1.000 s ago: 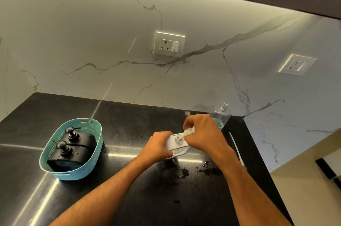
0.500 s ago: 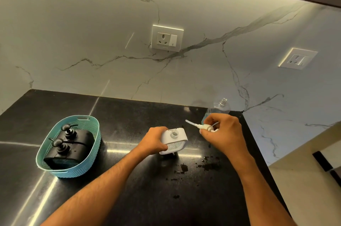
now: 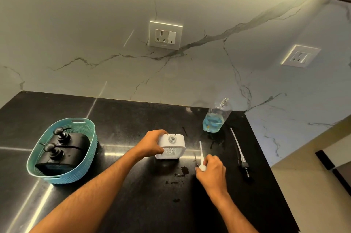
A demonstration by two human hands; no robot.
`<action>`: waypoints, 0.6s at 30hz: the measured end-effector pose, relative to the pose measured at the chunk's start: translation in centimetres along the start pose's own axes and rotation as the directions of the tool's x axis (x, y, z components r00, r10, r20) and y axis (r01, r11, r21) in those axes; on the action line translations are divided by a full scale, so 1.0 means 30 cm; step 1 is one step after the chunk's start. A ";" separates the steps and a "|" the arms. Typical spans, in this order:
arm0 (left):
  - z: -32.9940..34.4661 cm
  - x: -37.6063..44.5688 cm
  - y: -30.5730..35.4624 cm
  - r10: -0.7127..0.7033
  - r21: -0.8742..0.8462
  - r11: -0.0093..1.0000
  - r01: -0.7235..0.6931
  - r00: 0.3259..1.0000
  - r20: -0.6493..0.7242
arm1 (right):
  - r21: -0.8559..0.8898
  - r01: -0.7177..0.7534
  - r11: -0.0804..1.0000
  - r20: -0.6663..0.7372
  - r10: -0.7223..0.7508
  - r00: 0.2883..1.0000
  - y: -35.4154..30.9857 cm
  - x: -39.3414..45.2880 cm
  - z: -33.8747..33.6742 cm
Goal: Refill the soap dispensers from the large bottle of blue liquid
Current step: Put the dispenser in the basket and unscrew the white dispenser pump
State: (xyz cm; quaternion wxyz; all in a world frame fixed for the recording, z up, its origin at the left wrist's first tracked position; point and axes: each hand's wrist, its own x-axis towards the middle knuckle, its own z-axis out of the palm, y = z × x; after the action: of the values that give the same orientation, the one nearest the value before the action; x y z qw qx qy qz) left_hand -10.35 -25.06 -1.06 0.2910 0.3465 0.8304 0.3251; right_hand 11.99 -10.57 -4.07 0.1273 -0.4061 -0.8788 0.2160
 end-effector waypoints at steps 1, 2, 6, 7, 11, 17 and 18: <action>0.001 0.001 -0.004 0.001 -0.001 1.000 -0.001 1.000 -0.002 | -0.005 -0.004 1.000 0.009 0.004 1.000 0.009 -0.004 0.013; 0.003 0.002 -0.007 0.000 -0.002 1.000 0.000 1.000 -0.003 | -0.006 -0.007 1.000 0.018 0.007 1.000 0.016 -0.007 0.023; 0.006 0.006 -0.022 0.000 -0.003 1.000 0.000 1.000 -0.022 | 0.003 0.000 1.000 0.043 0.000 0.999 0.033 -0.008 0.052; 0.006 0.007 -0.026 0.008 -0.006 1.000 -0.008 1.000 -0.025 | 0.006 0.002 1.000 0.048 -0.002 0.999 0.037 -0.007 0.057; 0.015 0.007 -0.045 0.004 -0.013 1.000 -0.004 1.000 -0.028 | 0.004 0.002 1.000 0.060 -0.003 0.998 0.046 -0.003 0.072; 0.044 0.017 -0.062 -0.013 -0.040 0.999 0.010 0.997 -0.081 | 0.005 0.022 1.000 0.072 -0.023 0.997 0.060 0.004 0.079; 0.045 0.018 -0.064 -0.013 -0.041 0.999 0.009 0.996 -0.090 | 0.003 0.024 1.000 0.074 -0.025 0.997 0.062 0.007 0.079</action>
State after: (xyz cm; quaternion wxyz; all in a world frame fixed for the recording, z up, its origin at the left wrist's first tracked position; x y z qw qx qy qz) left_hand -10.46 -25.26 -3.45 0.2621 0.3209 0.8377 0.3557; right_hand 12.15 -9.98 -7.02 0.0979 -0.3869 -0.8875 0.2302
